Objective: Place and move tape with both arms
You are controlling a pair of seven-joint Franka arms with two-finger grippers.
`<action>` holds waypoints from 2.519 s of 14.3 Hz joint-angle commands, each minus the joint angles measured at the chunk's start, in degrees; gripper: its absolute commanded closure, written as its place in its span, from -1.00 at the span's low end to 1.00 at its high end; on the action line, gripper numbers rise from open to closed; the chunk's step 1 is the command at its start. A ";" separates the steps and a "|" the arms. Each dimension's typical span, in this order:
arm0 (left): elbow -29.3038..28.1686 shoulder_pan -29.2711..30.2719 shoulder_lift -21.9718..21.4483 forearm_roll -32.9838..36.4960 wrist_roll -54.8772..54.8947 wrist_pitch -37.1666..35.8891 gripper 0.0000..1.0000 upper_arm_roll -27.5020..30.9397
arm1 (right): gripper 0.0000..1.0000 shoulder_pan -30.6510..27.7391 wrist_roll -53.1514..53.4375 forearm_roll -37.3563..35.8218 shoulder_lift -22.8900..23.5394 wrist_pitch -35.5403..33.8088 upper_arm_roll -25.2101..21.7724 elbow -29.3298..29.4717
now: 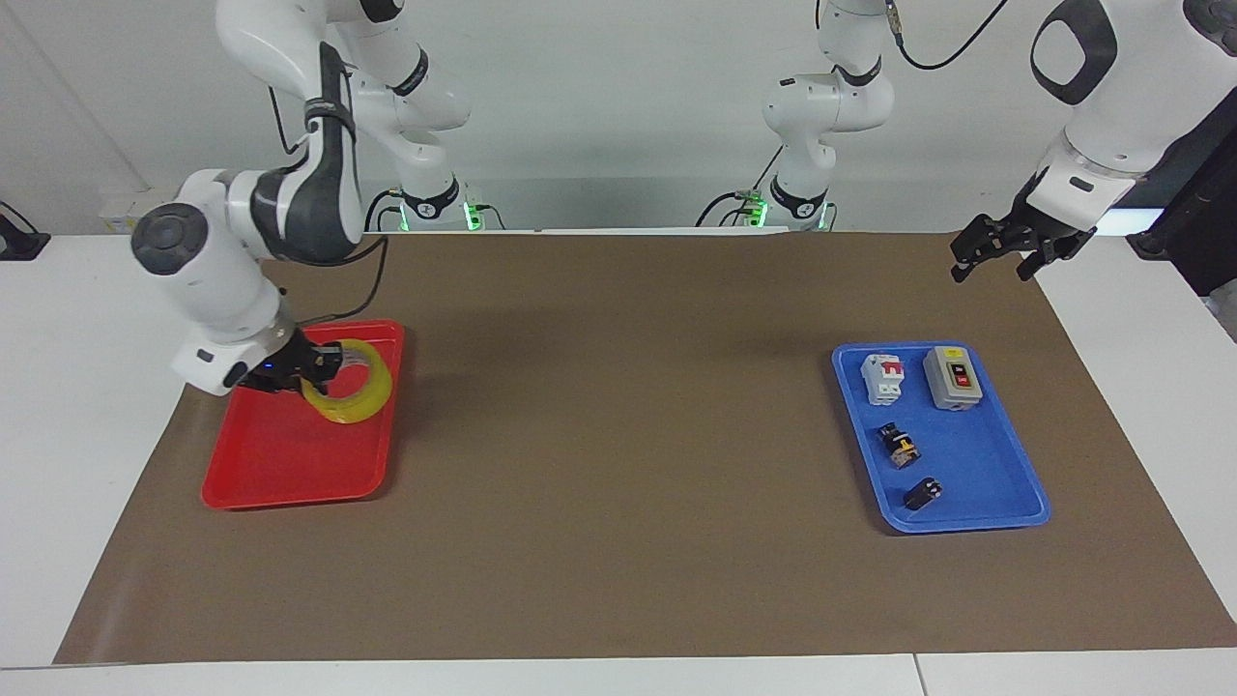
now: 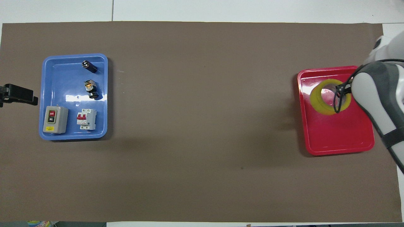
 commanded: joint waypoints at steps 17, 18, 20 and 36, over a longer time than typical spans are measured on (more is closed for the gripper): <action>-0.59 0.07 -0.54 -0.58 0.44 -0.15 -1.00 -0.04 | 1.00 -4.55 0.01 1.44 -1.25 25.49 1.78 -19.47; -0.59 0.07 -0.54 -0.58 0.44 -0.15 -1.00 -0.04 | 1.00 -4.38 -0.08 1.44 -1.25 25.49 1.69 -19.47; -0.59 0.07 -0.54 -0.58 0.44 -0.15 -1.00 -0.04 | -0.99 -4.55 -0.43 1.44 -1.16 25.14 1.69 -19.03; -0.59 0.07 -0.54 -0.58 0.44 -0.15 -1.00 -0.04 | -1.00 -0.77 5.97 1.36 -12.23 -22.57 3.78 12.59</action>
